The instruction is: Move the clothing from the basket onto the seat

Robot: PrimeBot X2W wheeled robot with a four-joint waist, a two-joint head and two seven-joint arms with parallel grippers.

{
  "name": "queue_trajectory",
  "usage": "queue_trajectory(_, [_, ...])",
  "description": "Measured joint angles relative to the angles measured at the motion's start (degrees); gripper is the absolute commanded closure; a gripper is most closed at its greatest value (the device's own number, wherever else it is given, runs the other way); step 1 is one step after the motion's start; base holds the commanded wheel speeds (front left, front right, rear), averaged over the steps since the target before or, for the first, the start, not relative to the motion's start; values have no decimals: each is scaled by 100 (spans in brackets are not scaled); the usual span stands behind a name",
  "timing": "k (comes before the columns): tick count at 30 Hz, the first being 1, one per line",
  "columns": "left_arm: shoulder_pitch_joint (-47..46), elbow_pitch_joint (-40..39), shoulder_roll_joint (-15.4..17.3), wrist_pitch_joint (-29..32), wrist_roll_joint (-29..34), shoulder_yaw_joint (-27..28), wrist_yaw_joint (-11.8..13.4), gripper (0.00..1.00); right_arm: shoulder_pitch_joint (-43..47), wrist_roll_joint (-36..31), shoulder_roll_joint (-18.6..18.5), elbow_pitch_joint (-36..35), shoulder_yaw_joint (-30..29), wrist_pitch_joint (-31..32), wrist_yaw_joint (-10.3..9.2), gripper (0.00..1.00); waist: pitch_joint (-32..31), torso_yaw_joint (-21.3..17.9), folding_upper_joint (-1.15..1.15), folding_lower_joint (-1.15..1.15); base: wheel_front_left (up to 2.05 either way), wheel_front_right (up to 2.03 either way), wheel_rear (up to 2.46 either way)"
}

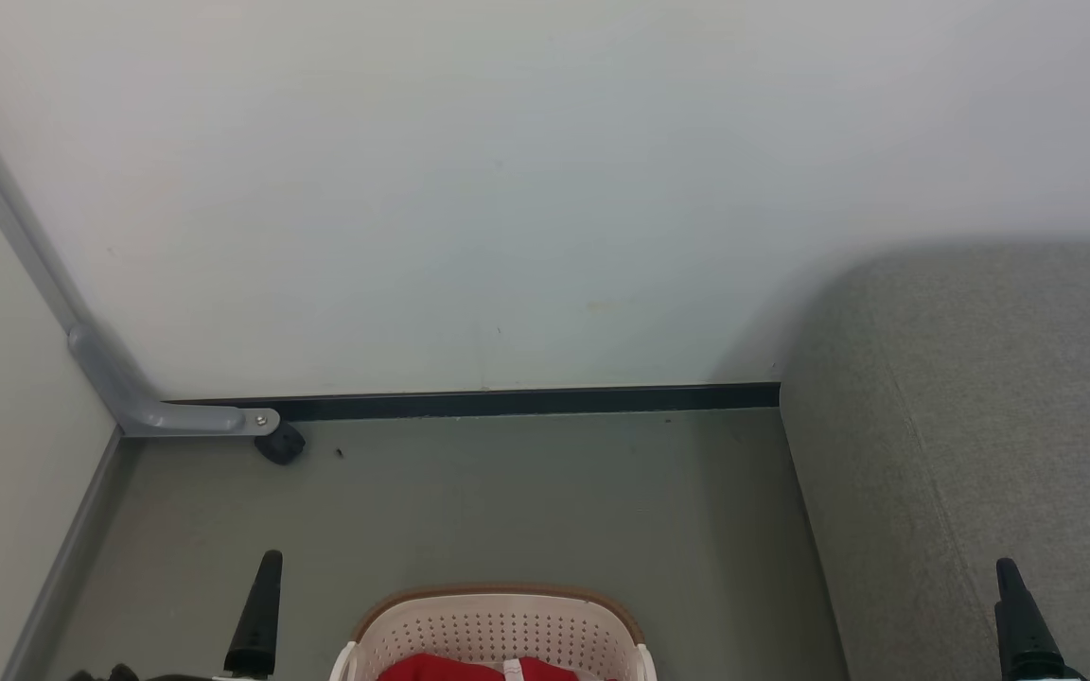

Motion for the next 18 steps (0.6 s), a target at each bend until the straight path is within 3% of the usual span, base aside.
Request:
queue_trajectory(10, [-131,-40,45,-225,1113,-52,156,0,-140,-1047,-302,9,359,-327,-8,0,-10,7,0,0,0,0,0])
queue_trajectory(18, [-205,-152,63,-416,2153,-267,255,0,-240,-1975,-538,41,694,-525,-167,0,-31,-2,0,0,0,0,0])
